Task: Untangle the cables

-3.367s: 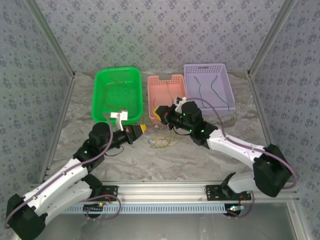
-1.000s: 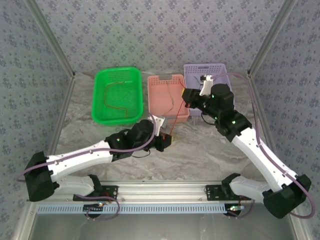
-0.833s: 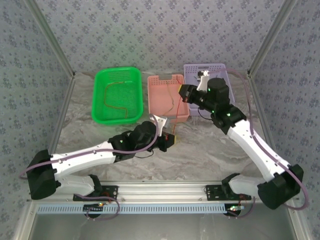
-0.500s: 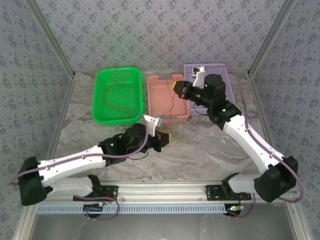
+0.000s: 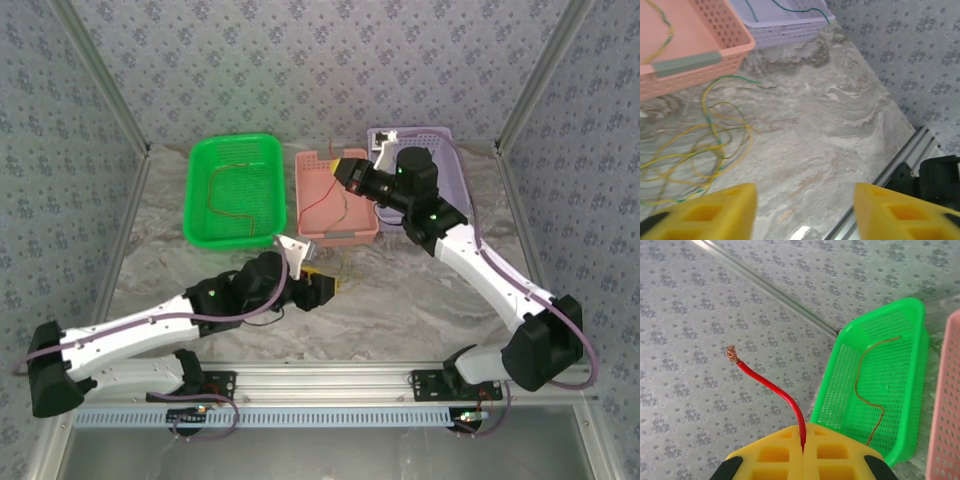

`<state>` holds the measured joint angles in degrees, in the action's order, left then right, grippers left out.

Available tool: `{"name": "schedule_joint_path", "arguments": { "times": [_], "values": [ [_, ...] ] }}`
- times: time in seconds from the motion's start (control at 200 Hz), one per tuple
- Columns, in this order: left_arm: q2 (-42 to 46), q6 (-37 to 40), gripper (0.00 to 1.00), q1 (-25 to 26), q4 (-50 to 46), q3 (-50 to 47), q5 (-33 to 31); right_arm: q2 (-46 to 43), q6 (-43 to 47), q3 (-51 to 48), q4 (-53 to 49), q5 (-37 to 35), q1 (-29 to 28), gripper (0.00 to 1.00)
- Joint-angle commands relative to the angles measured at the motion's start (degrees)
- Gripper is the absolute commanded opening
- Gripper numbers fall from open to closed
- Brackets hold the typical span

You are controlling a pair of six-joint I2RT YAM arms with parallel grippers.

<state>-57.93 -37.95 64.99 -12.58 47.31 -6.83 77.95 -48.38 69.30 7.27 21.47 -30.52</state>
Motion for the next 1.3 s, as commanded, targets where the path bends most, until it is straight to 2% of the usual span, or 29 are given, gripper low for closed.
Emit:
{"name": "schedule_joint_path", "arguments": {
  "times": [0.0,0.15,0.32,0.475,0.65,0.824,0.969,1.209,1.259,1.294],
  "values": [
    [6.9,2.6,0.6,-0.5,-10.9,4.6,-5.9,0.2,5.6,3.9,-3.4,-0.1,-2.0,0.0],
    [12.3,5.9,0.64,-1.0,-25.2,13.6,-13.6,1.2,10.1,5.1,-8.7,-1.8,-3.3,0.0],
    [13.0,10.5,0.6,-4.1,-32.3,21.4,-15.3,3.9,16.9,9.1,-16.3,-4.5,-6.7,0.0],
    [8.5,14.5,0.61,-7.7,-30.9,24.8,-11.2,6.8,22.4,14.0,-23.7,-7.4,-10.6,0.0],
    [-1.5,18.0,0.66,-12.3,-27.9,26.5,-2.5,6.9,23.0,13.4,-21.9,-5.9,-13.0,0.0],
    [-4.8,20.8,0.66,-13.5,-22.8,24.7,-1.2,7.4,20.4,13.1,-20.5,-2.7,-13.7,0.0],
    [-5.5,22.0,0.63,-13.6,-20.4,22.1,-4.9,7.6,17.0,12.4,-18.5,0.5,-13.7,0.0],
    [-5.3,22.7,0.46,-14.4,-15.5,17.5,-4.7,7.5,10.9,11.1,-15.3,3.4,-13.6,0.0],
    [-5.4,22.6,0.37,-14.4,-15.2,17.1,-4.7,7.4,10.0,11.0,-15.0,3.7,-13.5,0.0],
    [-5.3,22.4,0.27,-14.4,-14.7,16.8,-4.9,7.4,9.7,11.2,-15.0,3.7,-13.5,0.0]
  ]
}}
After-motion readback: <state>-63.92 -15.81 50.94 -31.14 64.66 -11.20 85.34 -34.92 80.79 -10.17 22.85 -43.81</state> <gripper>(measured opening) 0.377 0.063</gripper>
